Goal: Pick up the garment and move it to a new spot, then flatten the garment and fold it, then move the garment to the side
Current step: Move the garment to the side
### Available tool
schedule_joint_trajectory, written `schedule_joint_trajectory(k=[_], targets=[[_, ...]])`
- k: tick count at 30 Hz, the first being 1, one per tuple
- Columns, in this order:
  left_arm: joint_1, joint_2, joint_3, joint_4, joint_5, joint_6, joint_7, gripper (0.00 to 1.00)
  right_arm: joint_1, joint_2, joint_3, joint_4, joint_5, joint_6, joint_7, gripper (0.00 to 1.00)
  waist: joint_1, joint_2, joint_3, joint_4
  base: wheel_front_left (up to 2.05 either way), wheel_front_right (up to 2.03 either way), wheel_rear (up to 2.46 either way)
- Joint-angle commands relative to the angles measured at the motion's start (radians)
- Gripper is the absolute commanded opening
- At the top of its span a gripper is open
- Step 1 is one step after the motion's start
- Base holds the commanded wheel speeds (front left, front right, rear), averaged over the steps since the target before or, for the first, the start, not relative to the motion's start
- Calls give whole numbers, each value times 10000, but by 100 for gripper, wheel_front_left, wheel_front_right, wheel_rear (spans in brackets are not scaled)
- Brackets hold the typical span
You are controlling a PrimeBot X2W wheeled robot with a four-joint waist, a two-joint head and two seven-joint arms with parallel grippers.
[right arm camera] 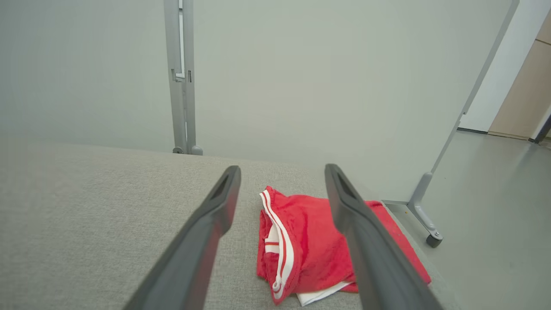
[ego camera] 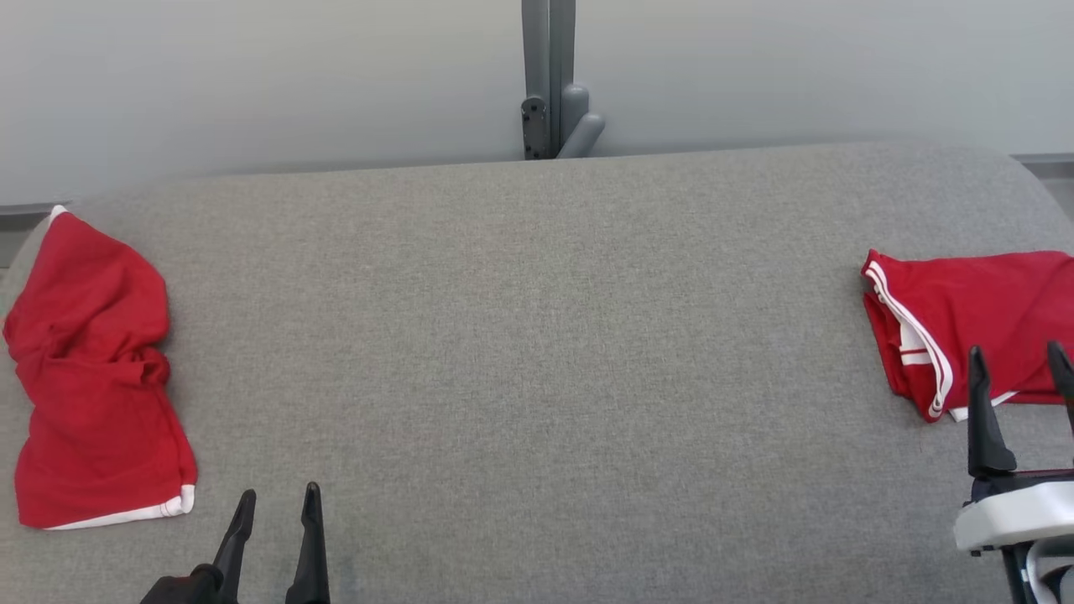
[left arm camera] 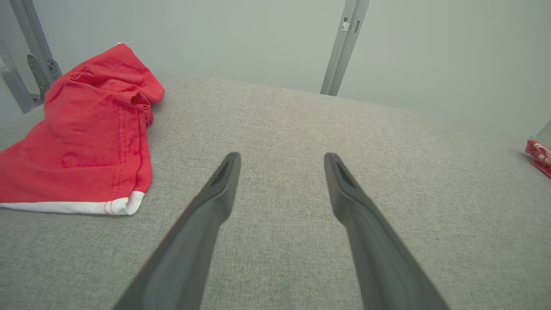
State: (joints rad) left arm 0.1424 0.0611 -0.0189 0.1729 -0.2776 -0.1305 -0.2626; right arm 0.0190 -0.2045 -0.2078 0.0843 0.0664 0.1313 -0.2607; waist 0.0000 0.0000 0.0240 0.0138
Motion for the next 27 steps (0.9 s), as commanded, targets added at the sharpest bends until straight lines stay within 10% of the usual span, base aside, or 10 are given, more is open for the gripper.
schedule_joint_trajectory(k=[1, 12, 27], targets=[[14, -2, -7, 106, -4, -4, -23, 100, 240, 214, 57, -286, 67, -10, -43, 100, 0, 0, -405, 225, 0, 0, 0], [-457, -57, -64, 648, -160, -4, -23, 100, 1494, 1471, 104, -485, 198, -10, -43, 100, 0, 0, -537, 595, 0, 0, 0], [-531, -67, -540, 582, -391, -4, -23, 100, 1400, 1521, 529, -80, 687, -10, -45, 100, 0, 0, -470, 393, 0, 0, 0]])
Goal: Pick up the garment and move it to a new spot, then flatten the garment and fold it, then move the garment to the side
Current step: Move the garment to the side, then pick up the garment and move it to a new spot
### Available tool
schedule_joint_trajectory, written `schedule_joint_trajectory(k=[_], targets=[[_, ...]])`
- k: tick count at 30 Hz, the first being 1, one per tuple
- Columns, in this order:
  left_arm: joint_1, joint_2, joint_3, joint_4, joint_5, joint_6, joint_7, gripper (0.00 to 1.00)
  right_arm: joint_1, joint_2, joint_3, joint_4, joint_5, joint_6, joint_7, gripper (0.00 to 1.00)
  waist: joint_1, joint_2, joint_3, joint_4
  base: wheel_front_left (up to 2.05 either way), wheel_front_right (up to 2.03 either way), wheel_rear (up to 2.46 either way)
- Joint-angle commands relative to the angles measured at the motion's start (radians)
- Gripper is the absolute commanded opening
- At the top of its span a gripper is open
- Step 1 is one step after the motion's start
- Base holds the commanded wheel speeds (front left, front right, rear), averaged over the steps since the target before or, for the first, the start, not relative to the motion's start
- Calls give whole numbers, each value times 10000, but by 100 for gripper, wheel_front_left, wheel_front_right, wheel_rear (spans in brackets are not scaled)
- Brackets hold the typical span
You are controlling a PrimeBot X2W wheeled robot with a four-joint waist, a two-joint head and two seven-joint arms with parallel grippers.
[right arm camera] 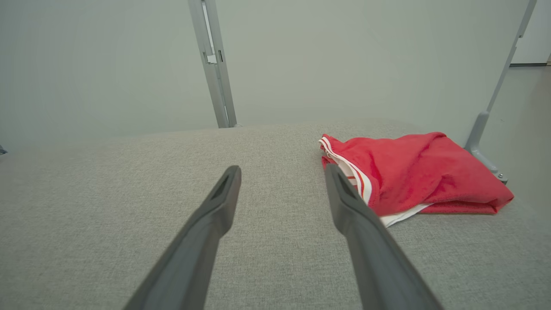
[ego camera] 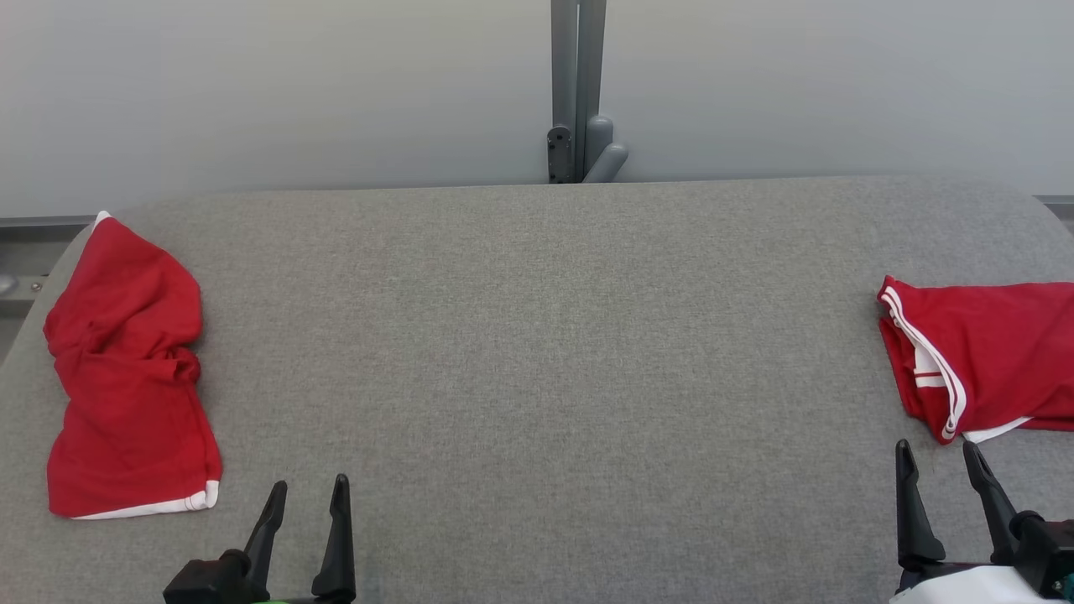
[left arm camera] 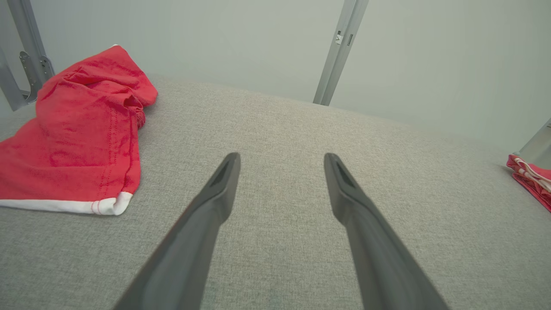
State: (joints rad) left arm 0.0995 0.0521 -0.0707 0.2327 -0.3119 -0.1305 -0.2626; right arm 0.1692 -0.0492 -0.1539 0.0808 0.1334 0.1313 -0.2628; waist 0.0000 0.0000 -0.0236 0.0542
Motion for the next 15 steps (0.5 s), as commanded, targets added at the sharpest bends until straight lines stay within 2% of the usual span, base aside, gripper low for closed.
schedule_joint_trajectory(k=[1, 15], targets=[[-114, 23, -36, -12, -55, -4, -23, 100, -112, -30, 2, -70, 14, -10, -24, 100, 0, 0, 11, -22, 0, 0, 0], [-180, 72, -62, 84, -46, -5, -23, 100, -41, -28, 22, -55, 110, -10, -25, 100, 0, 0, 35, -60, 0, 0, 0]])
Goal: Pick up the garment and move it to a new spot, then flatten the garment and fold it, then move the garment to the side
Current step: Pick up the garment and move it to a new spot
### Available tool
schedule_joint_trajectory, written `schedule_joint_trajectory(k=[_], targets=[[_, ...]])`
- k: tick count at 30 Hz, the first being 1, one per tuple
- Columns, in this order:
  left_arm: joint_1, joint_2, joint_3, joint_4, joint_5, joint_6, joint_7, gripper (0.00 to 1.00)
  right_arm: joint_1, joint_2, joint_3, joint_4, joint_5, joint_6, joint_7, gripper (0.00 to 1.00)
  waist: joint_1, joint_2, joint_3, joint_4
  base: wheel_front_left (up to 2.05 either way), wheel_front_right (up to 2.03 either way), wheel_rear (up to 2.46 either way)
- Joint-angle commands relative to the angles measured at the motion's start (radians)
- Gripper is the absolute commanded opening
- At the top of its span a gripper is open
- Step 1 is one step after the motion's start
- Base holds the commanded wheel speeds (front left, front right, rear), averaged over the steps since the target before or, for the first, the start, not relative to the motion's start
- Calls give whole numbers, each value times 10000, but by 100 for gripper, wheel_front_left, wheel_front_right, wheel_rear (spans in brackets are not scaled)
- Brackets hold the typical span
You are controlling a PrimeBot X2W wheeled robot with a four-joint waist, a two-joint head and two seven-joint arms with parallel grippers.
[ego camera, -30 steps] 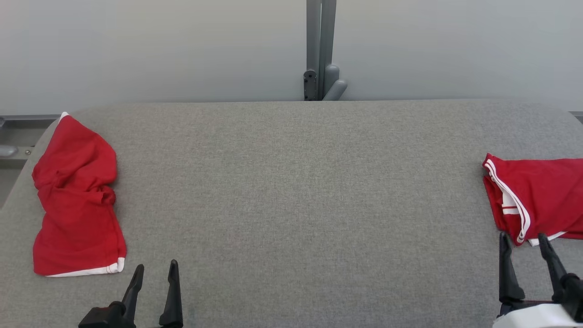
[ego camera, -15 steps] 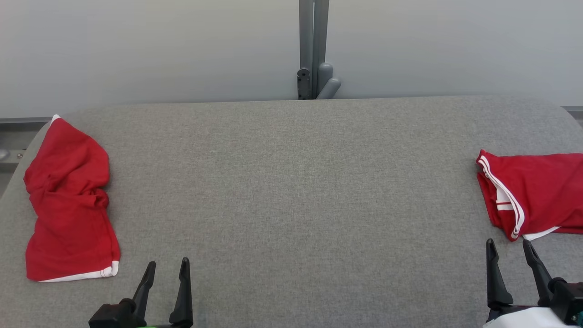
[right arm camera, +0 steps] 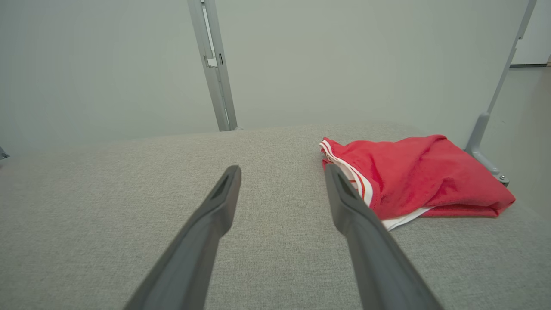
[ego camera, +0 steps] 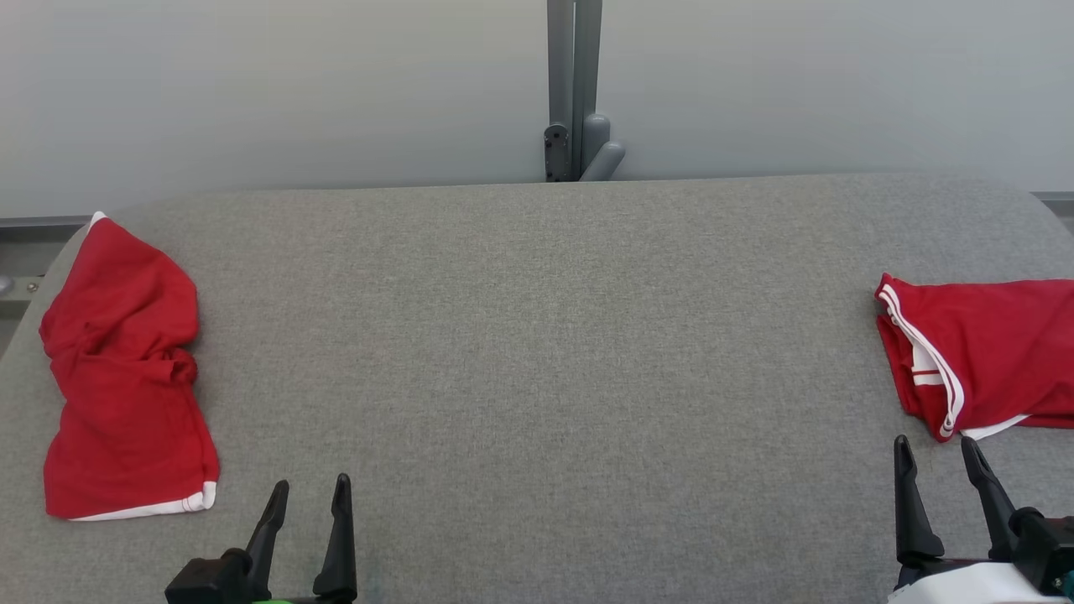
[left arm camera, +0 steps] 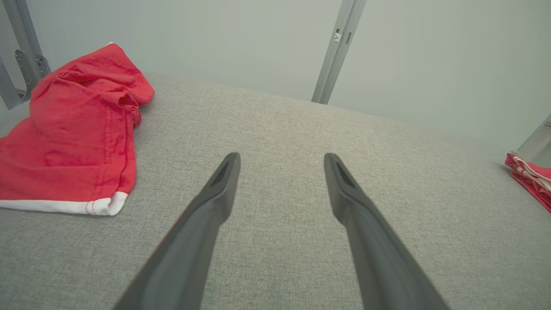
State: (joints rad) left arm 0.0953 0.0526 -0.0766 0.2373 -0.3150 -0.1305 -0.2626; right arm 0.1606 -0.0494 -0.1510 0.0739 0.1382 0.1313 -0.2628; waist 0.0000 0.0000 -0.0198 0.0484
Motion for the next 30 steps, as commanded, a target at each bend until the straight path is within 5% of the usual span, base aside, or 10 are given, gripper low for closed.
schedule_joint_trajectory(k=[1, 10, 23, 30], targets=[[-140, 66, -2, 39, -10, -5, -23, 100, 50, -26, -2, 21, 73, -10, -25, 100, 0, 0, -1, -1, 0, 0, 0], [-228, 60, -69, 61, 17, -5, -23, 100, 216, -26, -66, 96, 169, -10, -25, 100, 0, 0, -19, 517, 0, 0, 0], [174, 92, 286, 83, 88, -5, -23, 100, 227, -29, 434, 177, 346, -10, -25, 100, 0, 0, -386, 3413, 0, 0, 0], [360, 74, 636, -77, 54, -5, -23, 100, -115, -27, 968, 251, 372, -10, -25, 100, 0, 0, -352, 4255, 0, 0, 0]])
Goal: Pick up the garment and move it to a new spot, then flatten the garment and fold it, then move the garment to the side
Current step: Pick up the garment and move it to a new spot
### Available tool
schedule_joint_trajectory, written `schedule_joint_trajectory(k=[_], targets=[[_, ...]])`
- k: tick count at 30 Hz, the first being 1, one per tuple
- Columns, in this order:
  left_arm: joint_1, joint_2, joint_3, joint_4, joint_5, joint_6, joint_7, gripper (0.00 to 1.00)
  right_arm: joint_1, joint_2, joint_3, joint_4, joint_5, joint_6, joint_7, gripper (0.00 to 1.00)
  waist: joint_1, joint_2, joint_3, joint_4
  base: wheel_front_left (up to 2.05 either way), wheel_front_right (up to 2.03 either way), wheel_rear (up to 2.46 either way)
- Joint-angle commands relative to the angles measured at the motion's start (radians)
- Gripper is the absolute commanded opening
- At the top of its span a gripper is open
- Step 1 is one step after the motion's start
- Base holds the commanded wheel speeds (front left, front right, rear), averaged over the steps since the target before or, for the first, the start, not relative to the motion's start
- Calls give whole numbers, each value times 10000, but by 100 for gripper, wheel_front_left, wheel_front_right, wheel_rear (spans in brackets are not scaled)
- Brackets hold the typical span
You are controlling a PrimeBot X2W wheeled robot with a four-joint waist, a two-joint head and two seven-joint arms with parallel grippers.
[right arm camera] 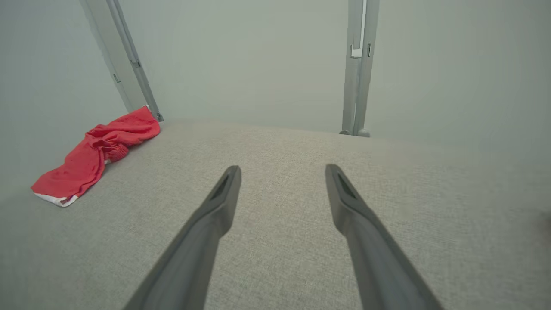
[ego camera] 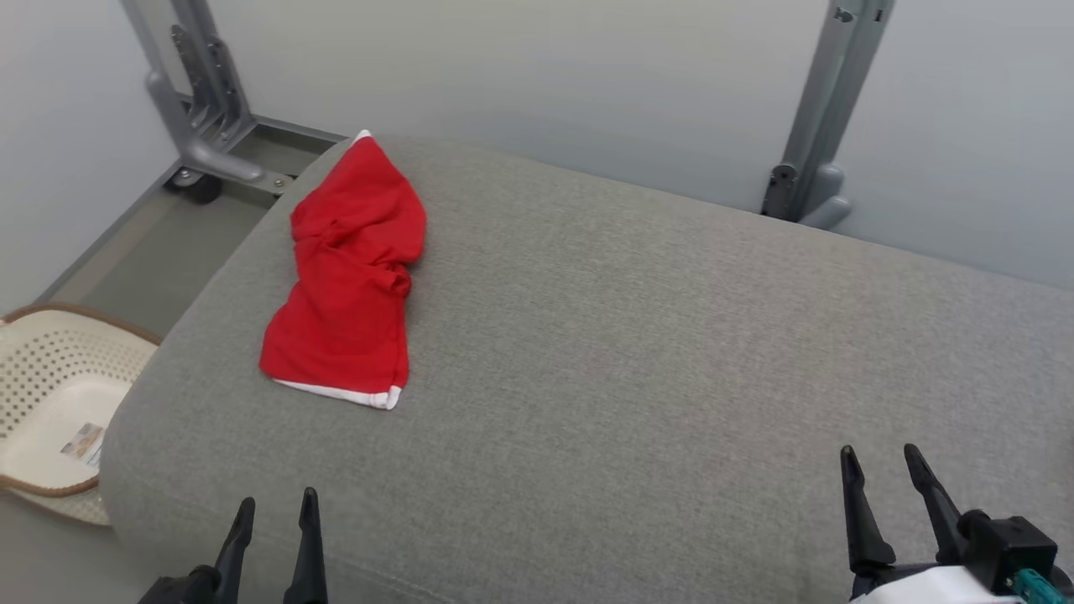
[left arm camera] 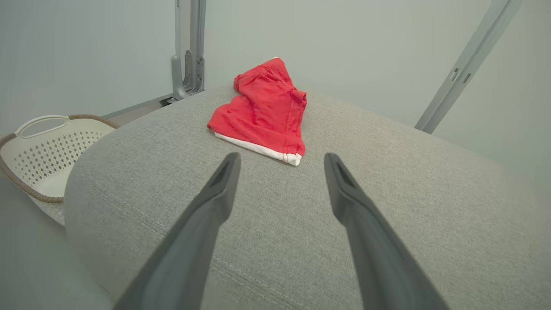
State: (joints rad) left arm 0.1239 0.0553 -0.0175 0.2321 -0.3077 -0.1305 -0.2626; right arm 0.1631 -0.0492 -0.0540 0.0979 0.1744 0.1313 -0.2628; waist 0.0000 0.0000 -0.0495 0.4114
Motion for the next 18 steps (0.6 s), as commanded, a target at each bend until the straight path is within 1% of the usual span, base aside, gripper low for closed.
schedule_joint_trajectory(k=[1, 7, 13, 18], targets=[[68, 38, 66, -70, -29, -5, -23, 100, -172, -30, 57, 29, -9, -10, -25, 100, 0, 0, -12, 660, 0, 0, 0], [41, 3, 160, -177, -21, -5, -23, 100, -296, -33, 179, 109, 0, -10, -25, 100, 0, 0, 103, 747, 0, 0, 0], [-174, -3, 57, -102, -48, -5, -23, 100, 19, -32, -8, 49, 47, -10, -25, 100, 0, 0, 202, 696, 0, 0, 0], [-963, 7, -73, 118, -456, -5, -23, 100, -421, -35, -9, -159, -432, -10, -25, 100, 0, 0, 1175, 350, 0, 0, 0]])
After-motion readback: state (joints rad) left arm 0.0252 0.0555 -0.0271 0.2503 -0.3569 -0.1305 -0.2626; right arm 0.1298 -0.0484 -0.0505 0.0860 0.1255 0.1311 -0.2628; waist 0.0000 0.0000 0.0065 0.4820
